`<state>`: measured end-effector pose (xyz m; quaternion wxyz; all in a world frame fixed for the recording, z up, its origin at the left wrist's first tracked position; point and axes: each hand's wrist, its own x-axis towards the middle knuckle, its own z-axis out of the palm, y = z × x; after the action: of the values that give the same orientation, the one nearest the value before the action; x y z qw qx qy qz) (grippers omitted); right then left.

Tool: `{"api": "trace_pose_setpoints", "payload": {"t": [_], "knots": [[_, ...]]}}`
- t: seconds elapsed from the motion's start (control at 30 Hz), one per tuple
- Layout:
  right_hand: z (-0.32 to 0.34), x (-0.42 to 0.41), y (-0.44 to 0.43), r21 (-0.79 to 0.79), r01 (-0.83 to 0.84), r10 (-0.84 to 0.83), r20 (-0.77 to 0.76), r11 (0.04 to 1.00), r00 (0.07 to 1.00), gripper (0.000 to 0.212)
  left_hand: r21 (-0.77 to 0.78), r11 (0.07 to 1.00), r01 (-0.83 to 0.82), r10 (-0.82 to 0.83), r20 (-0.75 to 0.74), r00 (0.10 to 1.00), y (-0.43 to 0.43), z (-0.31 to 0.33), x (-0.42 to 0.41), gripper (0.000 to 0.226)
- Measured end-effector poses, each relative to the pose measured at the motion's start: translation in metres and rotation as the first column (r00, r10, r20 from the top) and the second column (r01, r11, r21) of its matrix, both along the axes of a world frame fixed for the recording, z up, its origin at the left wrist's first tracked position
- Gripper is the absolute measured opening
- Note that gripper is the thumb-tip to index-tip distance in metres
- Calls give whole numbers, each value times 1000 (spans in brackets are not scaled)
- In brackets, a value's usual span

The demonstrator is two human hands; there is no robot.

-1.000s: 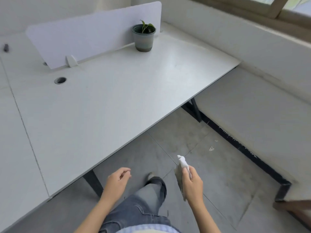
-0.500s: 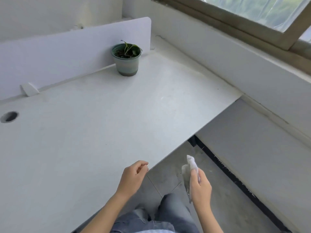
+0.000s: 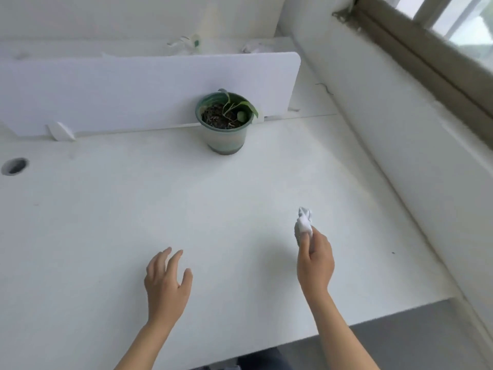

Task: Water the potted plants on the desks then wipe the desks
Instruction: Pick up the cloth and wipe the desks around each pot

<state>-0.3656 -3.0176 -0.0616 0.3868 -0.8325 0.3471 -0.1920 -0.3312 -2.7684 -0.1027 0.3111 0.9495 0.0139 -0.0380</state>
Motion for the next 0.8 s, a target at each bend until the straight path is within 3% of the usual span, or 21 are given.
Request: {"api": "trace_pose_setpoints", "payload": {"t": [0.07, 0.1, 0.17, 0.2, 0.27, 0.37, 0.53, 0.67, 0.8], "knots": [[-15, 34, -26, -112, -133, 128, -51, 985, 990, 54, 105, 994, -33, 33, 0, 999, -8, -5, 7, 52], [-24, 51, -32, -148, -307, 286, -145, 940, 947, 56, 152, 987, -56, 59, -16, 998, -9, -8, 14, 55], [-40, 77, -25, -100, -668, 596, -367, 738, 714, 73, 214, 970, -118, 134, -62, 989, -9, -13, 31, 59], [-48, 88, -20, -89, -774, 662, -463, 627, 589, 77, 237, 959, -152, 176, -82, 981, -10, -14, 40, 62], [-59, 108, -12, -139, -865, 677, -568, 482, 468, 75, 274, 939, -205, 245, -119, 962, -12, -16, 57, 68], [-59, 149, -16, -169, -901, 645, -646, 400, 408, 79, 337, 912, -232, 296, -152, 943, -17, -25, 70, 69], [-62, 240, -51, -155, -812, 587, -616, 563, 525, 65, 428, 862, -271, 352, -121, 928, -21, -33, 73, 61], [-57, 309, -77, -160, -779, 582, -579, 606, 571, 51, 444, 841, -307, 376, -73, 924, -20, -39, 74, 58], [-62, 322, -76, -165, -746, 542, -590, 645, 598, 48, 468, 821, -326, 384, -31, 923, -18, -43, 75, 58]]}}
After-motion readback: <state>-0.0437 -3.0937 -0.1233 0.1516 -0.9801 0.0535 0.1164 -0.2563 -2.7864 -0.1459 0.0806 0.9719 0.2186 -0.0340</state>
